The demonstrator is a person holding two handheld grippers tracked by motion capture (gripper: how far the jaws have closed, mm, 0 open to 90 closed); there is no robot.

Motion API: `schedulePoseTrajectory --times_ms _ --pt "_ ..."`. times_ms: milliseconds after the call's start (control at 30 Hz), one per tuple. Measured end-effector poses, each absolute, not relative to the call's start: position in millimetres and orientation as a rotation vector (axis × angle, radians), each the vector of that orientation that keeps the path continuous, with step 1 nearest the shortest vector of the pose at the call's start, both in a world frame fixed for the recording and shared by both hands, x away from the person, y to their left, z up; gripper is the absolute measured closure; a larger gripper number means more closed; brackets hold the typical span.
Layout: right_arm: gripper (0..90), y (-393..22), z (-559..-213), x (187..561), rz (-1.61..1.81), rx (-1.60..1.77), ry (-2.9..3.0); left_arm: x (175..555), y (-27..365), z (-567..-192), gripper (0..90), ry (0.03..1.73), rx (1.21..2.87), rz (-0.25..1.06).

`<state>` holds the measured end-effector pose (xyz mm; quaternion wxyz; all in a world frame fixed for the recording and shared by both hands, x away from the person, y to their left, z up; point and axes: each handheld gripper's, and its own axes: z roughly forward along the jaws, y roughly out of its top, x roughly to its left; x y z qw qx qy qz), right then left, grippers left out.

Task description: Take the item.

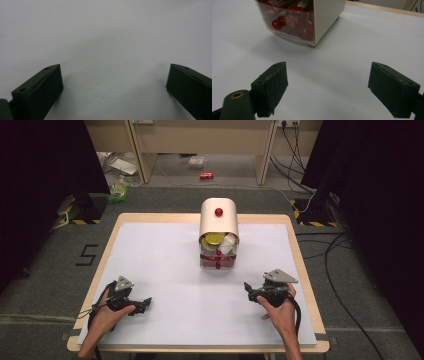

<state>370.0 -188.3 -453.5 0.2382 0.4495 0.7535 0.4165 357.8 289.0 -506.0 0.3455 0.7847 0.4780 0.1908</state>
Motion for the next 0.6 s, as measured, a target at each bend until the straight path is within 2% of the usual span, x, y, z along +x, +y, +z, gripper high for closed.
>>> schedulePoseTrajectory --times_ms 600 --pt "24.7 -153 -406 368 1.216 1.067 2.081 358 289 -506 0.0 1.241 2.036 0.494"
